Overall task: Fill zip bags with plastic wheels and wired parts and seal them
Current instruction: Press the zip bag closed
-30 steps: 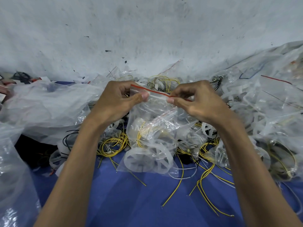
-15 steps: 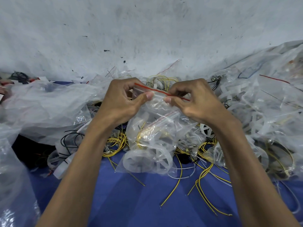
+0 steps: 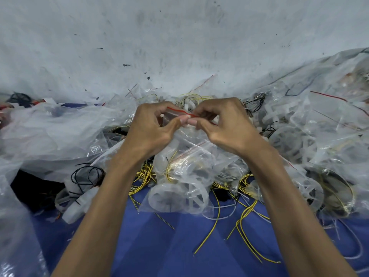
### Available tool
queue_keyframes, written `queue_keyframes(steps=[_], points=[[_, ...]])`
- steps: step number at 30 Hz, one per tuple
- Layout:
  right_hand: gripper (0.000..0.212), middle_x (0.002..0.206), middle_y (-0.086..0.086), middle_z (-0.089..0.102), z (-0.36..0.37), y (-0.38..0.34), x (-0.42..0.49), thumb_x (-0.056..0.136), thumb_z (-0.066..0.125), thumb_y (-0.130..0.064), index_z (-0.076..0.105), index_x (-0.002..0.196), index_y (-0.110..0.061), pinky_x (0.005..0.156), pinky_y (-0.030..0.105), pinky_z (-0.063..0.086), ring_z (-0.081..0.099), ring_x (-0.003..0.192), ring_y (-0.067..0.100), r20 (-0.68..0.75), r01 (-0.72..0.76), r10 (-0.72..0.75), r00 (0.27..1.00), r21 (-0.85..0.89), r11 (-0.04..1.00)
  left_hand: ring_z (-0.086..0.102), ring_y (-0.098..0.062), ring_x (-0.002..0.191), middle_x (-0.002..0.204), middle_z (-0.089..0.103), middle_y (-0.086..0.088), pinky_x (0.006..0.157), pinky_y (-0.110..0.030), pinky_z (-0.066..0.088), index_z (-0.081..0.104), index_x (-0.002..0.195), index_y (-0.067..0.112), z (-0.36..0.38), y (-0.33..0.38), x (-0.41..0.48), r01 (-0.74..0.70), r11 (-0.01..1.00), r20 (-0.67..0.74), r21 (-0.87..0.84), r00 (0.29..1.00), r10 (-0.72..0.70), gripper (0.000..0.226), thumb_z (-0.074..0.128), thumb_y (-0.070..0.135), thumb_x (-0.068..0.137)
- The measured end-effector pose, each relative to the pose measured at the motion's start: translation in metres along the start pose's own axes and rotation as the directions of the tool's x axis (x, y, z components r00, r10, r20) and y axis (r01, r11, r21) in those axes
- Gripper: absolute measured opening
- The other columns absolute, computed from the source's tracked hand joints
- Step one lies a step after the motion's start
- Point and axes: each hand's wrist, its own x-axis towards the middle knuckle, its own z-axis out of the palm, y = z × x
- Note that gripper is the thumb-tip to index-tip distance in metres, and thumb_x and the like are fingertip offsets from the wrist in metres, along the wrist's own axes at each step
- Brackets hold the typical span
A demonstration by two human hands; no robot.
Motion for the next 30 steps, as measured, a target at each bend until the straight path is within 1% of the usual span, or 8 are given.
queue_keyframes(steps=[6,11,14,17,19,25,27,30], points=[[0.006,0.064,-0.003,0.061,0.006,-0.008,0.001,0.081,0.065,-0.009,0.067,0.075,-0.009,0.056,0.031,0.047,0.057,0.060,0.015,-0.123,0.029,-0.036,0.992,-0.059,0.998,0.064,0.003,0.063,0.070,0.065,0.014,0.056,-0.014,0.050,0.066,0.077,0.025,-0.001,0.003,-0.001,-0.007,0.999,-0.068,0.038,0.998,0.009,0.010,0.072,0.017,0.080],[0.017,0.086,-0.001,0.065,0.014,-0.015,0.000,0.086,0.064,-0.030,0.071,0.091,-0.016,0.076,0.037,0.043,0.054,0.086,0.018,-0.197,-0.040,-0.027,0.980,-0.327,0.944,0.063,0.007,0.061,0.068,0.064,0.022,0.054,-0.010,0.046,0.065,0.079,0.033,-0.009,-0.004,0.000,0.048,0.996,-0.145,0.077,0.989,-0.036,0.007,0.066,0.028,0.084],[0.018,0.099,0.001,0.058,0.019,-0.019,-0.003,0.084,0.065,-0.032,0.072,0.094,-0.018,0.076,0.033,0.034,0.046,0.099,0.020,-0.297,-0.105,-0.025,0.955,-0.412,0.905,0.061,0.009,0.060,0.067,0.064,0.022,0.054,-0.008,0.043,0.066,0.079,0.031,-0.013,-0.009,0.002,0.058,0.994,-0.188,0.090,0.981,-0.041,0.011,0.062,0.027,0.088],[0.014,0.089,0.002,0.055,0.025,-0.024,-0.005,0.087,0.063,-0.025,0.071,0.090,-0.013,0.064,0.035,0.045,0.054,0.082,0.020,-0.286,-0.116,0.000,0.958,-0.390,0.914,0.062,0.009,0.057,0.066,0.063,0.017,0.051,-0.006,0.042,0.067,0.082,0.023,-0.005,-0.007,0.001,0.032,0.996,-0.236,0.085,0.972,-0.011,0.012,0.060,0.019,0.091],[0.013,0.084,0.000,0.054,0.027,-0.024,-0.005,0.087,0.062,-0.021,0.069,0.083,-0.011,0.047,0.026,0.035,0.053,0.063,0.020,-0.330,-0.173,0.040,0.943,-0.384,0.907,0.064,0.005,0.056,0.068,0.064,0.016,0.049,-0.007,0.042,0.067,0.083,0.021,0.003,-0.004,0.001,0.032,0.999,-0.213,0.035,0.977,-0.024,0.012,0.059,0.018,0.092],[0.019,0.080,-0.003,0.055,0.018,-0.014,-0.004,0.087,0.061,-0.022,0.065,0.074,-0.009,0.043,0.021,0.019,0.042,0.055,0.012,-0.431,-0.240,0.054,0.901,-0.389,0.889,0.064,0.007,0.069,0.078,0.069,0.011,0.063,-0.007,0.046,0.070,0.086,0.020,-0.003,-0.010,0.004,0.068,0.997,0.014,0.036,0.998,-0.068,0.023,0.049,0.022,0.096],[0.020,0.078,-0.002,0.054,0.020,-0.013,-0.002,0.086,0.063,-0.020,0.064,0.070,-0.007,0.042,0.019,0.021,0.041,0.053,0.012,-0.431,-0.198,0.017,0.902,-0.379,0.904,0.061,0.010,0.060,0.072,0.066,0.009,0.057,-0.004,0.042,0.068,0.083,0.010,-0.001,-0.011,0.004,0.025,0.997,-0.060,0.071,0.998,-0.021,0.026,0.047,0.016,0.098],[0.015,0.087,0.005,0.056,0.026,-0.013,0.000,0.084,0.066,-0.017,0.067,0.075,-0.005,0.053,0.024,0.040,0.049,0.066,0.012,-0.406,-0.066,-0.047,0.913,-0.260,0.963,0.053,0.011,0.051,0.057,0.055,0.014,0.050,-0.004,0.034,0.057,0.069,0.009,0.003,-0.009,0.005,0.018,0.988,-0.242,0.151,0.970,0.019,0.033,0.045,0.015,0.099]])
